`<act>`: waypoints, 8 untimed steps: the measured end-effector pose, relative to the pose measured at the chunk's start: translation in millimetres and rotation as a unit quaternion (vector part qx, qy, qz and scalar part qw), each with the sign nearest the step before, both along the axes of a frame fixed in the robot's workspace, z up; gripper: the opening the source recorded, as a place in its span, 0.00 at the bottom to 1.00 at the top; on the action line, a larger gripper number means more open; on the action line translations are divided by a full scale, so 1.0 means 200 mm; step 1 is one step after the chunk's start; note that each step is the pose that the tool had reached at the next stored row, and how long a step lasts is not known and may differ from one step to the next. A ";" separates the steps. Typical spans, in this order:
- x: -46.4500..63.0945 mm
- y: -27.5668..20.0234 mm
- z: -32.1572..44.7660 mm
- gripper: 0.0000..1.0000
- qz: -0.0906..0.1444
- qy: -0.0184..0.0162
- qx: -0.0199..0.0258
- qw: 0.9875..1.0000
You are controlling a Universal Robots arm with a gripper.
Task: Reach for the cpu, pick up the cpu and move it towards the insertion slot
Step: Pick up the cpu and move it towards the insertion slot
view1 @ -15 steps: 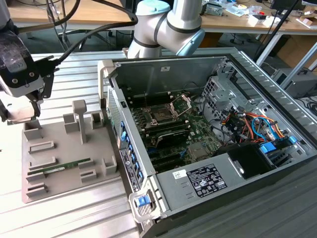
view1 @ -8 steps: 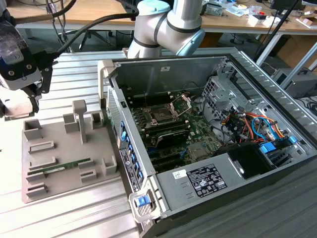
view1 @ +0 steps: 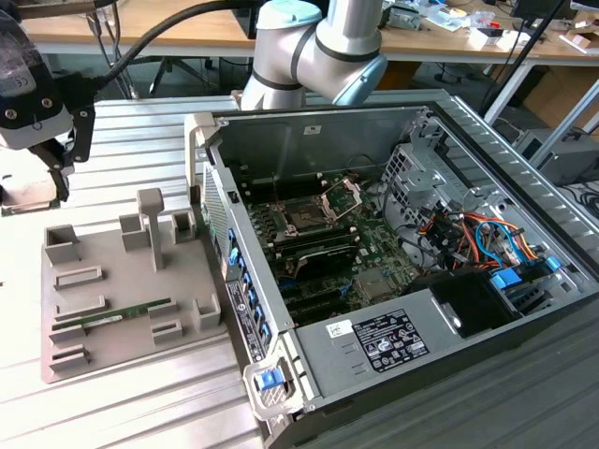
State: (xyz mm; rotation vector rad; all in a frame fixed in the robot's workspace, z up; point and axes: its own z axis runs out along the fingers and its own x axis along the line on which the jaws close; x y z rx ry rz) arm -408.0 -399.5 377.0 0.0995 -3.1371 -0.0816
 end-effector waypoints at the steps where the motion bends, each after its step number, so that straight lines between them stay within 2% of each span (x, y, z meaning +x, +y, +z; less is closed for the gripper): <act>1: 0.00 0.000 0.008 0.55 0.000 0.000 0.000 1.000; 5: 0.00 0.000 0.038 0.55 0.000 0.000 0.000 1.000; 8: 0.00 0.000 0.041 0.55 0.000 0.000 0.000 1.000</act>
